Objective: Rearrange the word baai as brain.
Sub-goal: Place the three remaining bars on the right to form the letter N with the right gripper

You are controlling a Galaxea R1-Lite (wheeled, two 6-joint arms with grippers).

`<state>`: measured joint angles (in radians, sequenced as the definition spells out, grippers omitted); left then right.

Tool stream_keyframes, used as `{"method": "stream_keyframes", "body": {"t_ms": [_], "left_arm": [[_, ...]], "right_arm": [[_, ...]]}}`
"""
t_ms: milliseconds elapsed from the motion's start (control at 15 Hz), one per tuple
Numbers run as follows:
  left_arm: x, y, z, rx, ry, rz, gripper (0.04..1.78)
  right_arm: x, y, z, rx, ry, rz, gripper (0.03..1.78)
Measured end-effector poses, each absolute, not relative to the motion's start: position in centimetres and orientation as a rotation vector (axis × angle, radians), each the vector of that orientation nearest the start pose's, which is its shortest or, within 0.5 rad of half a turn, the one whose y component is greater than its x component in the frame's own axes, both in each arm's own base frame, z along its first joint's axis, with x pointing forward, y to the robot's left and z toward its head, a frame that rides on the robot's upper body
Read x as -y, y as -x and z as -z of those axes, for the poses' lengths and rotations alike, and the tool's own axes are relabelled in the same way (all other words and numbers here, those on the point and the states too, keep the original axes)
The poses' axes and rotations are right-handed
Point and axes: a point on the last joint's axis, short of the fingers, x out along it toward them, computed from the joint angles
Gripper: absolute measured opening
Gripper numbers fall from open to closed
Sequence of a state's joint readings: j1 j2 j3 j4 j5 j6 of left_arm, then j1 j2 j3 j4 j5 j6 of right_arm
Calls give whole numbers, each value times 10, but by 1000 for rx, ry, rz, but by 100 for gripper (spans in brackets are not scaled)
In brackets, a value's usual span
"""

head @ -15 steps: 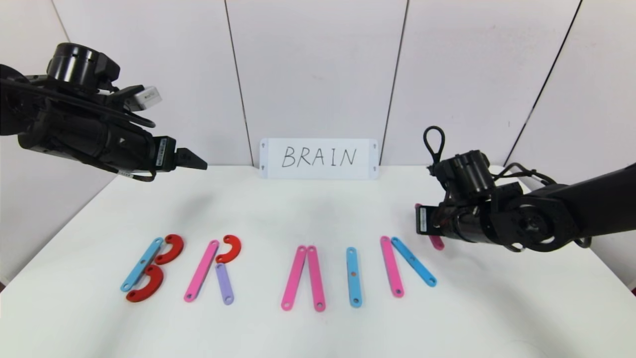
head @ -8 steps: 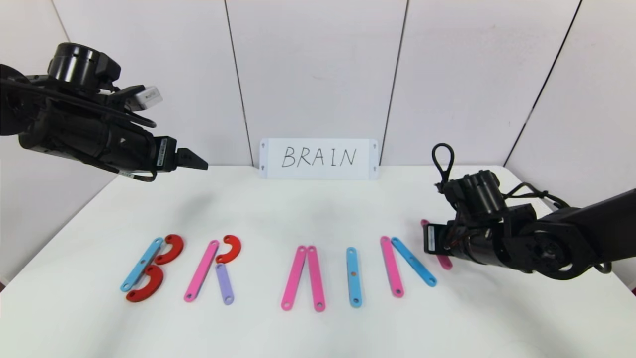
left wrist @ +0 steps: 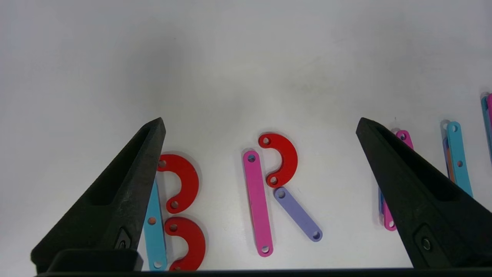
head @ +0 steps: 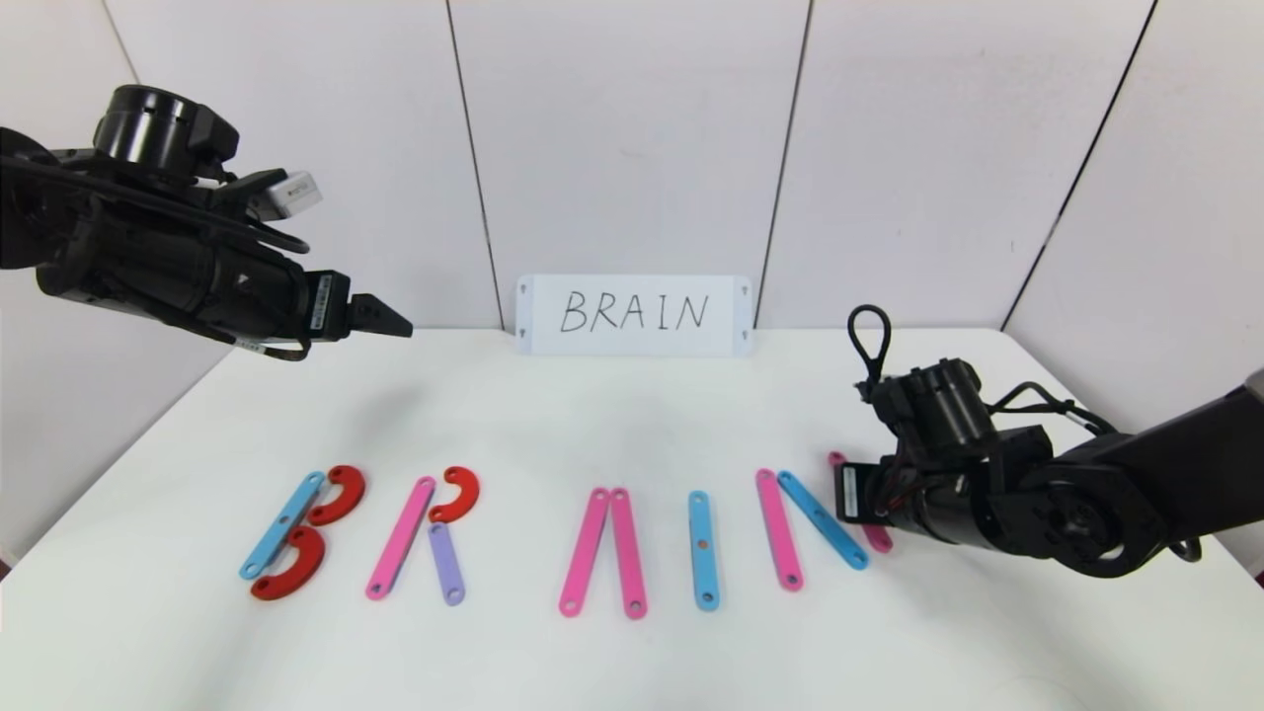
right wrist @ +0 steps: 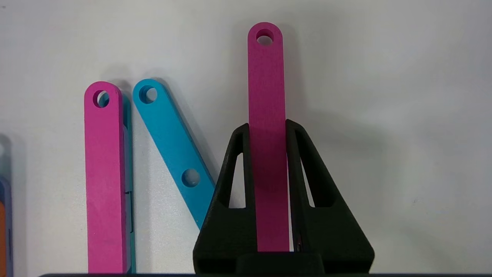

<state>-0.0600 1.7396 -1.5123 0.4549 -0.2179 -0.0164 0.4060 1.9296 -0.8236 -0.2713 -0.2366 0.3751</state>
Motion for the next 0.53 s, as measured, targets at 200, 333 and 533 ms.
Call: {"method": "stream_keyframes", "body": {"t_ms": [200,333,533], "left_arm": [[24,-316,-266,-684,70,261,174],[24,-316,-266,-683,69,261,174],[24,-316,-266,-683,69,261,174]], "right_arm": [[-121,-296,-81,-809,-86,-1,27],[-121,-296,-81,-805,-89,-2,31],[-121,-296,-80,-807,-90,0,54]]}}
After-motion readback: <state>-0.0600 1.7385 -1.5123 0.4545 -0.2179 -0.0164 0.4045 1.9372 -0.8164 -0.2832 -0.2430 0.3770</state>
